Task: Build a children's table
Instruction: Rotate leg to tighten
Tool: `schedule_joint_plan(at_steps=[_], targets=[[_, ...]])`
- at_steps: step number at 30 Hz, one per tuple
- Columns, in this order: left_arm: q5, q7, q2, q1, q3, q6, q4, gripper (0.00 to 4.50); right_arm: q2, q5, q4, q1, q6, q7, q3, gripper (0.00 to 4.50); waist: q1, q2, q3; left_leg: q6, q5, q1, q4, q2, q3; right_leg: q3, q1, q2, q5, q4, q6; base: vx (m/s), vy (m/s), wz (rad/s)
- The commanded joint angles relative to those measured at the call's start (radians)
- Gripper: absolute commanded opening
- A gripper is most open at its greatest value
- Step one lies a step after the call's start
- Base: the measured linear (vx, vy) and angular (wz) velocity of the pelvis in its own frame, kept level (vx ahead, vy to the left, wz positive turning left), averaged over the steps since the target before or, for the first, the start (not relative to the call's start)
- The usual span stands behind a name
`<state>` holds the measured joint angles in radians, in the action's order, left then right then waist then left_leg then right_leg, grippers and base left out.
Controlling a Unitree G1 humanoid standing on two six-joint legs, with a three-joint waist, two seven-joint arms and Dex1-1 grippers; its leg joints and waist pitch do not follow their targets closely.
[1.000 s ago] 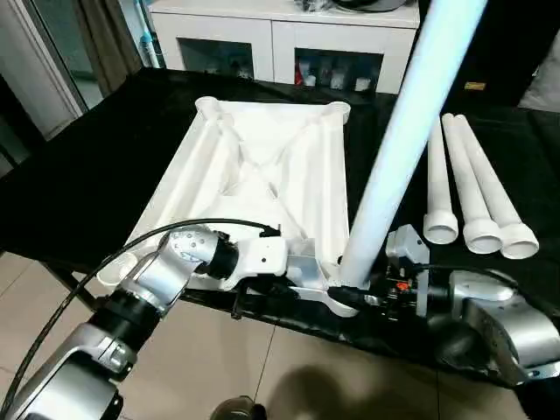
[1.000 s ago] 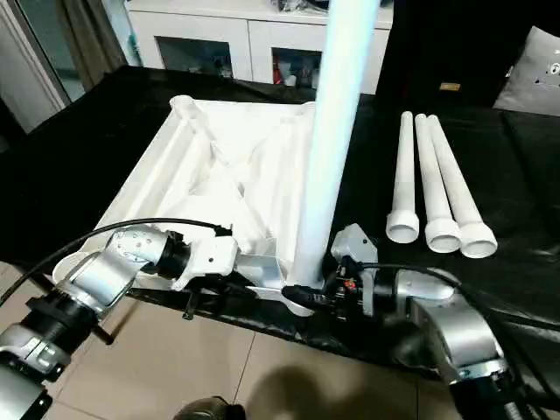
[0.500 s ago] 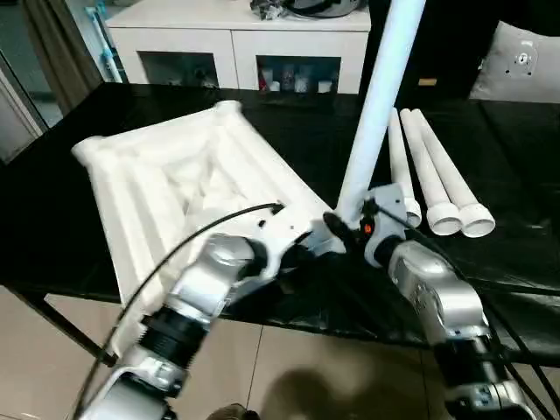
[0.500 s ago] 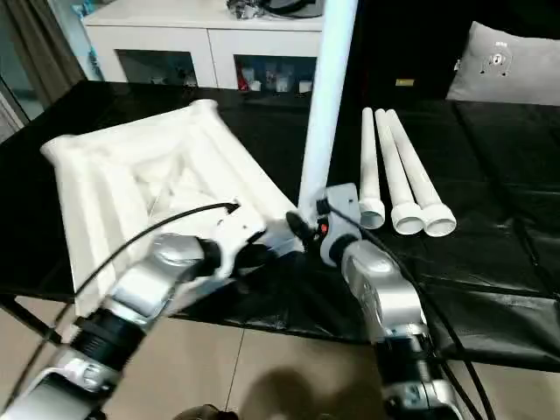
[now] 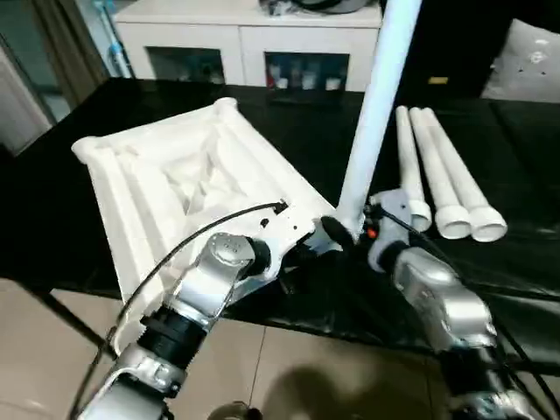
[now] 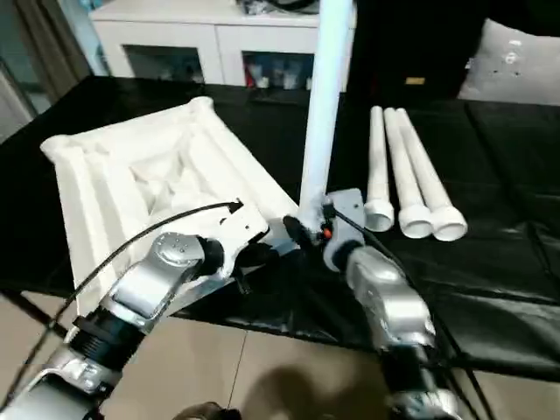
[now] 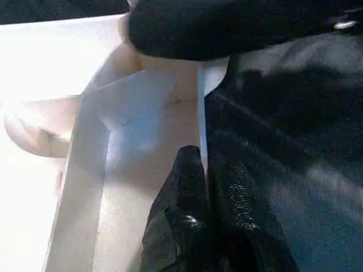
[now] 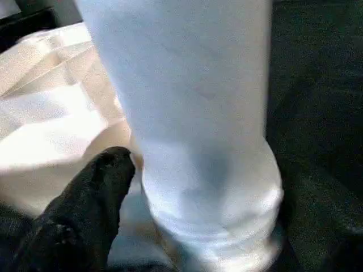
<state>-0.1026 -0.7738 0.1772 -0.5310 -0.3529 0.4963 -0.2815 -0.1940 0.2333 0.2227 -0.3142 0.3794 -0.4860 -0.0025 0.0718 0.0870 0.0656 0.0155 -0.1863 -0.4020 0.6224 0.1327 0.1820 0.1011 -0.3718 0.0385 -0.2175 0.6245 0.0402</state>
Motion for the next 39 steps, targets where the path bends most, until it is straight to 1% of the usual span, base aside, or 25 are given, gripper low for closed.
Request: schedule_joint_plan(at_steps=[1, 2, 3, 4, 5, 6, 8, 9, 12, 13, 15, 16, 18, 20, 21, 22, 24, 25, 27, 28, 30, 32, 33, 38, 39], targets=[[0.012, -0.027, 0.025, -0.053, 0.011, -0.068, 0.023, 0.0, -0.034, 0.021, -0.042, 0.021, -0.004, -0.075, 0.007, 4.37, 0.006, -0.007, -0.079, 0.066, -0.152, 0.02, -0.073, 0.122, -0.065, -0.086, 0.044, 0.154, -0.081, -0.083, 0.165, 0.0, 0.0, 0.0], [0.014, -0.04, 0.035, -0.056, 0.009, -0.083, 0.012, 0.0, -0.057, 0.028, -0.057, 0.031, -0.011, -0.105, 0.007, 4.43, 0.009, -0.007, -0.08, 0.078, -0.141, 0.019, -0.071, 0.122, -0.064, -0.085, 0.044, 0.154, -0.065, -0.082, 0.165, 0.0, 0.0, 0.0], [0.014, -0.049, 0.042, -0.058, 0.008, -0.096, 0.004, 0.0, -0.074, 0.033, -0.067, 0.038, -0.015, -0.124, 0.005, 4.47, 0.013, -0.008, -0.08, 0.083, -0.136, 0.019, -0.069, 0.121, -0.063, -0.084, 0.043, 0.154, -0.061, -0.081, 0.168, 0.0, 0.0, 0.0], [0.02, -0.085, 0.062, -0.063, 0.002, -0.123, -0.016, 0.0, -0.117, 0.057, -0.096, 0.055, -0.017, -0.188, -0.001, 4.47, 0.017, -0.007, -0.081, 0.083, -0.135, 0.021, -0.069, 0.122, -0.063, -0.084, 0.043, 0.155, -0.062, -0.082, 0.167, 0.0, 0.0, 0.0], [0.021, -0.091, 0.065, -0.063, 0.001, -0.127, -0.019, 0.0, -0.125, 0.062, -0.1, 0.057, -0.018, -0.199, -0.003, 4.47, 0.022, -0.01, -0.081, 0.09, -0.138, 0.02, -0.066, 0.121, -0.062, -0.085, 0.045, 0.157, -0.074, -0.084, 0.159, 0.0, 0.0, 0.0], [0.019, -0.121, 0.081, -0.066, -0.01, -0.162, -0.034, 0.0, -0.158, 0.067, -0.116, 0.068, -0.024, -0.241, -0.004, 4.47, 0.025, -0.011, -0.08, 0.094, -0.14, 0.019, -0.067, 0.121, -0.062, -0.083, 0.044, 0.156, -0.091, -0.086, 0.153, 0.0, 0.0, 0.0], [0.017, -0.17, 0.102, -0.07, -0.028, -0.19, -0.052, 0.0, -0.208, 0.069, -0.138, 0.085, -0.042, -0.311, 0.003, 4.47, 0.025, -0.011, -0.079, 0.096, -0.144, 0.019, -0.069, 0.122, -0.064, -0.082, 0.042, 0.153, -0.108, -0.087, 0.149, 0.0, 0.0, 0.0], [0.014, -0.226, 0.127, -0.073, -0.054, -0.244, -0.072, 0.0, -0.26, 0.064, -0.151, 0.098, -0.065, -0.38, 0.02, 4.47, 0.031, -0.011, -0.078, 0.097, -0.155, 0.021, -0.067, 0.122, -0.062, -0.083, 0.041, 0.154, -0.132, -0.091, 0.14, 0.0, 0.0, 0.0], [0.01, -0.305, 0.156, -0.078, -0.088, -0.322, -0.1, 0.0, -0.311, 0.049, -0.143, 0.096, -0.102, -0.452, 0.04, 4.47, 0.04, -0.009, -0.078, 0.097, -0.163, 0.025, -0.067, 0.123, -0.061, -0.082, 0.037, 0.154, -0.155, -0.094, 0.14, 0.0, 0.0, 0.0], [0.007, -0.332, 0.166, -0.082, -0.102, -0.346, -0.112, 0.0, -0.325, 0.043, -0.138, 0.09, -0.116, -0.477, 0.048, 4.47, 0.045, -0.009, -0.078, 0.094, -0.167, 0.028, -0.067, 0.124, -0.06, -0.083, 0.035, 0.154, -0.165, -0.095, 0.142, 0.0, 0.0, 0.0], [0.001, -0.379, 0.182, -0.092, -0.125, -0.402, -0.134, 0.0, -0.346, 0.04, -0.131, 0.077, -0.13, -0.521, 0.066, 4.47, 0.051, -0.008, -0.078, 0.088, -0.176, 0.028, -0.071, 0.129, -0.062, -0.081, 0.034, 0.153, -0.168, -0.091, 0.15, 0.0, 0.0, 0.0], [0.001, -0.383, 0.183, -0.093, -0.126, -0.407, -0.136, 0.0, -0.347, 0.04, -0.131, 0.077, -0.13, -0.524, 0.067, 4.47, 0.053, -0.009, -0.079, 0.087, -0.178, 0.029, -0.07, 0.13, -0.061, -0.082, 0.033, 0.154, -0.164, -0.091, 0.152, 0.0, 0.0, 0.0], [-0.001, -0.415, 0.19, -0.104, -0.137, -0.442, -0.153, 0.0, -0.364, 0.037, -0.13, 0.068, -0.145, -0.568, 0.091, 4.47, 0.058, -0.009, -0.08, 0.086, -0.172, 0.029, -0.07, 0.132, -0.061, -0.082, 0.034, 0.155, -0.148, -0.088, 0.157, 0.0, 0.0, 0.0], [0.0, -0.429, 0.192, -0.11, -0.14, -0.454, -0.159, 0.0, -0.371, 0.038, -0.13, 0.064, -0.143, -0.593, 0.107, 4.47, 0.064, -0.014, -0.081, 0.09, -0.161, 0.028, -0.068, 0.131, -0.059, -0.082, 0.035, 0.158, -0.135, -0.086, 0.16, 0.0, 0.0, 0.0], [0.001, -0.454, 0.196, -0.119, -0.146, -0.482, -0.171, 0.0, -0.381, 0.029, -0.126, 0.057, -0.148, -0.629, 0.136, 4.47, 0.068, -0.016, -0.082, 0.096, -0.149, 0.025, -0.065, 0.128, -0.057, -0.081, 0.036, 0.159, -0.13, -0.085, 0.159, 0.0, 0.0, 0.0], [0.0, -0.463, 0.198, -0.123, -0.149, -0.493, -0.176, 0.0, -0.382, 0.019, -0.119, 0.053, -0.149, -0.64, 0.152, 4.3, 0.068, -0.015, -0.082, 0.099, -0.146, 0.023, -0.066, 0.129, -0.058, -0.081, 0.036, 0.159, -0.132, -0.084, 0.158, 0.0, 0.0, 0.0], [-0.002, -0.467, 0.198, -0.127, -0.152, -0.504, -0.183, 0.0, -0.381, 0.012, -0.112, 0.049, -0.153, -0.645, 0.16, 4.09, 0.068, -0.015, -0.082, 0.1, -0.146, 0.024, -0.065, 0.129, -0.058, -0.081, 0.036, 0.16, -0.136, -0.085, 0.158, 0.0, 0.0, 0.0], [-0.003, -0.47, 0.199, -0.13, -0.154, -0.512, -0.189, 0.0, -0.379, 0.007, -0.104, 0.045, -0.157, -0.647, 0.165, 4.09, 0.067, -0.019, -0.082, 0.1, -0.146, 0.024, -0.066, 0.129, -0.058, -0.08, 0.036, 0.158, -0.141, -0.085, 0.158, 0.0, 0.0, 0.0], [-0.005, -0.477, 0.198, -0.136, -0.155, -0.534, -0.207, 0.0, -0.373, 0.013, -0.09, 0.034, -0.146, -0.662, 0.171, 3.88, 0.068, -0.017, -0.082, 0.099, -0.147, 0.025, -0.064, 0.127, -0.057, -0.079, 0.035, 0.158, -0.158, -0.088, 0.157, 0.0, 0.0, 0.0], [-0.005, -0.478, 0.198, -0.137, -0.155, -0.538, -0.211, 0.0, -0.372, 0.02, -0.09, 0.031, -0.138, -0.667, 0.17, 3.74, 0.067, -0.021, -0.083, 0.099, -0.144, 0.024, -0.064, 0.128, -0.057, -0.079, 0.036, 0.158, -0.155, -0.086, 0.157, 0.0, 0.0, 0.0], [-0.005, -0.481, 0.197, -0.14, -0.154, -0.547, -0.219, 0.0, -0.375, 0.027, -0.089, 0.027, -0.133, -0.673, 0.171, 3.66, 0.069, -0.018, -0.083, 0.101, -0.142, 0.026, -0.065, 0.13, -0.057, -0.08, 0.034, 0.158, -0.157, -0.085, 0.156, 0.0, 0.0, 0.0], [-0.005, -0.484, 0.197, -0.143, -0.153, -0.556, -0.228, 0.0, -0.379, 0.034, -0.086, 0.024, -0.129, -0.685, 0.173, 3.55, 0.069, -0.018, -0.082, 0.1, -0.142, 0.025, -0.064, 0.129, -0.057, -0.08, 0.035, 0.159, -0.155, -0.085, 0.156, 0.0, 0.0, 0.0], [-0.005, -0.485, 0.196, -0.144, -0.152, -0.561, -0.234, 0.0, -0.379, 0.041, -0.087, 0.024, -0.128, -0.692, 0.172, 3.41, 0.069, -0.02, -0.082, 0.102, -0.139, 0.024, -0.064, 0.129, -0.056, -0.08, 0.035, 0.159, -0.154, -0.085, 0.156, 0.0, 0.0, 0.0], [-0.003, -0.492, 0.198, -0.146, -0.149, -0.571, -0.248, 0.0, -0.376, 0.055, -0.096, 0.028, -0.115, -0.711, 0.172, 2.93, 0.072, -0.019, -0.083, 0.105, -0.133, 0.025, -0.064, 0.131, -0.056, -0.079, 0.034, 0.158, -0.153, -0.084, 0.155, 0.0, 0.0, 0.0], [-0.002, -0.492, 0.199, -0.143, -0.147, -0.571, -0.251, 0.0, -0.374, 0.06, -0.105, 0.036, -0.102, -0.717, 0.175, 2.93, 0.071, -0.019, -0.083, 0.101, -0.138, 0.026, -0.065, 0.132, -0.057, -0.08, 0.034, 0.158, -0.15, -0.083, 0.158, 0.0, 0.0, 0.0]])
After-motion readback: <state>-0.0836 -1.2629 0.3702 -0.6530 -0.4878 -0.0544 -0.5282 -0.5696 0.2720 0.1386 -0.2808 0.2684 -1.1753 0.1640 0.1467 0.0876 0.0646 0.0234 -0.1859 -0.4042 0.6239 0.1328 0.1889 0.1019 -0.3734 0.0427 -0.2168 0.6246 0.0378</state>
